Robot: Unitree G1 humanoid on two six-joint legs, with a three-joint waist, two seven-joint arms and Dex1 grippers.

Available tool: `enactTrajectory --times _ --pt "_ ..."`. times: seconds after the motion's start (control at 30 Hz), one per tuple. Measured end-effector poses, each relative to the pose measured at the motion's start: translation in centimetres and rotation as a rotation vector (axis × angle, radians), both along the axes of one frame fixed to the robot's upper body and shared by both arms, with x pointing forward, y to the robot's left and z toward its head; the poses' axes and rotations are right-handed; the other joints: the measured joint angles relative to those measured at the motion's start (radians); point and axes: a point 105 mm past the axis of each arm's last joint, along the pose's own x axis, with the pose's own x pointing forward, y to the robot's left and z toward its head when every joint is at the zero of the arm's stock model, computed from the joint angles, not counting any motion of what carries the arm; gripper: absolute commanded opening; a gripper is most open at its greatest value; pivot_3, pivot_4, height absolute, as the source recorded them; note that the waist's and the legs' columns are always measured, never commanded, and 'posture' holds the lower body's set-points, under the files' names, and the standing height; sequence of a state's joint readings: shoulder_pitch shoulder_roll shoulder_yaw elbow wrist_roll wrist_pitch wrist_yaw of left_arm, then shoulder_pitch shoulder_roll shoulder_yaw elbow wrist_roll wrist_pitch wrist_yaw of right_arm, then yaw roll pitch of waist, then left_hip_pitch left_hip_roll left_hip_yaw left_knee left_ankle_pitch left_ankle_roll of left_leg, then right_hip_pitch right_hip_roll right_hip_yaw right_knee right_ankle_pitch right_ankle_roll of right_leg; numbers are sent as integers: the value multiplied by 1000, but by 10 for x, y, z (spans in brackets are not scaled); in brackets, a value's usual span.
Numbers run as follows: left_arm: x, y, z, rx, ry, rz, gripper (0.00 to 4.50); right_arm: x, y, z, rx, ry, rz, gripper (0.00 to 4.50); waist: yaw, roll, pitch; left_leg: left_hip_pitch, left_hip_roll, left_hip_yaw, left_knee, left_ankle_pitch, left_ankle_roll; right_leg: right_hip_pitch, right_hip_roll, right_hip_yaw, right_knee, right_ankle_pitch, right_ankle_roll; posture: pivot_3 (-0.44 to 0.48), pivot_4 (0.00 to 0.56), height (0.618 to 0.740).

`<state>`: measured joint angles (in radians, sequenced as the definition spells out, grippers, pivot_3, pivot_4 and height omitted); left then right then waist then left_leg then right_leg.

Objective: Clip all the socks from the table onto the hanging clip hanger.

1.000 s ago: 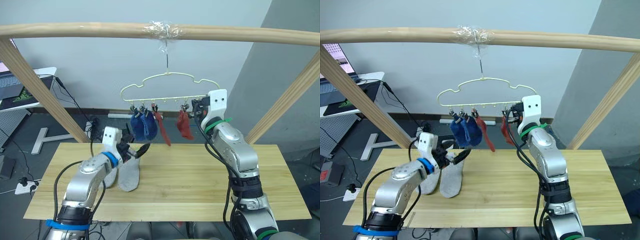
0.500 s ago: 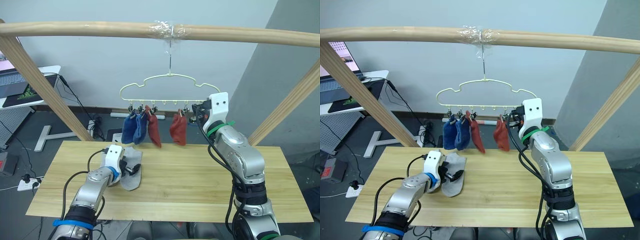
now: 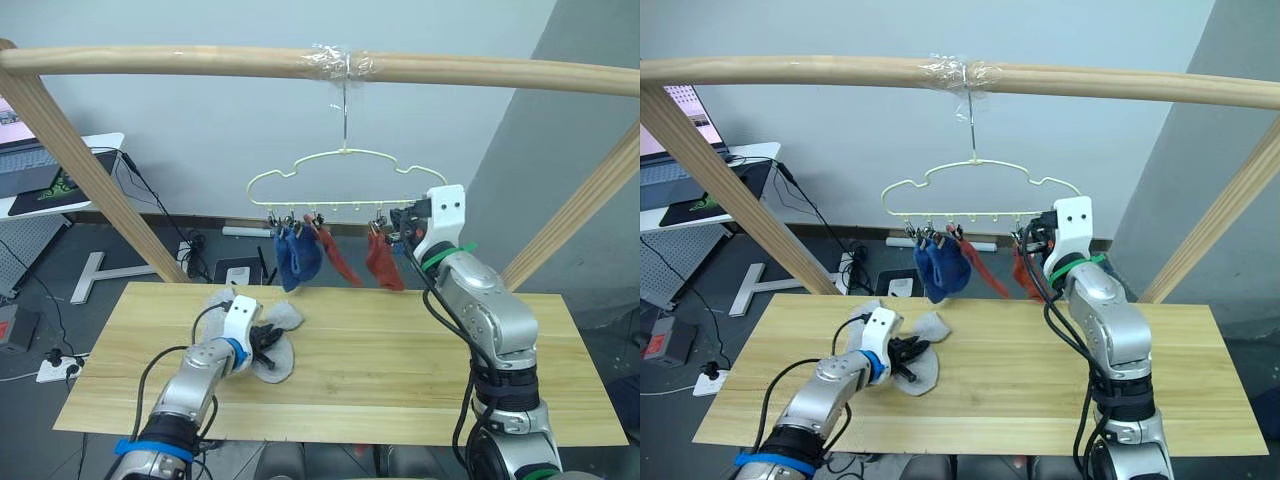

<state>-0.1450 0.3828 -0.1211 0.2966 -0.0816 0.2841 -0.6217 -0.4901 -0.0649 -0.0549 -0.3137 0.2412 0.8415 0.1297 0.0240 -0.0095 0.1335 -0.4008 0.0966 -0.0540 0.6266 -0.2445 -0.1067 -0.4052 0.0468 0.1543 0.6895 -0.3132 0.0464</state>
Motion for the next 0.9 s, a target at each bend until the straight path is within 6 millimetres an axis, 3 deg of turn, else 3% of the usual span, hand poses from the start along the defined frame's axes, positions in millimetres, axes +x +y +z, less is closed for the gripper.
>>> enactTrajectory --times 0.07,0.27,0.4,0.53,0.6,0.9 --pt "-4 -16 6 -35 -26 -53 14 1 -4 3 33 37 12 0 0 0 0 0 0 0 0 0 0 0 0 0 0 0 0 92 114 740" --pt "-3 -74 81 -226 -312 -275 14 -1 -19 20 188 208 55 0 -2 0 0 0 0 0 0 0 0 0 0 0 1 0 0 87 114 740" --pt "-10 -101 110 -300 -429 -405 14 -3 -18 25 313 313 62 0 -4 1 0 0 0 0 -1 0 0 0 0 0 1 0 0 84 116 740" --pt "-2 -127 149 -381 -571 -439 14 -6 -14 24 354 388 75 0 -2 1 0 -1 -1 0 1 0 0 0 0 0 0 0 0 83 116 740" --pt "-1 -134 156 -393 -590 -460 14 -7 -12 21 366 406 78 0 -7 1 0 -1 -1 0 0 0 0 0 0 0 0 0 0 83 116 740" --pt "0 -132 149 -364 -570 -458 14 -5 -15 23 409 408 48 0 -12 1 0 -1 -1 -1 0 0 0 0 0 -1 0 0 0 82 117 740"
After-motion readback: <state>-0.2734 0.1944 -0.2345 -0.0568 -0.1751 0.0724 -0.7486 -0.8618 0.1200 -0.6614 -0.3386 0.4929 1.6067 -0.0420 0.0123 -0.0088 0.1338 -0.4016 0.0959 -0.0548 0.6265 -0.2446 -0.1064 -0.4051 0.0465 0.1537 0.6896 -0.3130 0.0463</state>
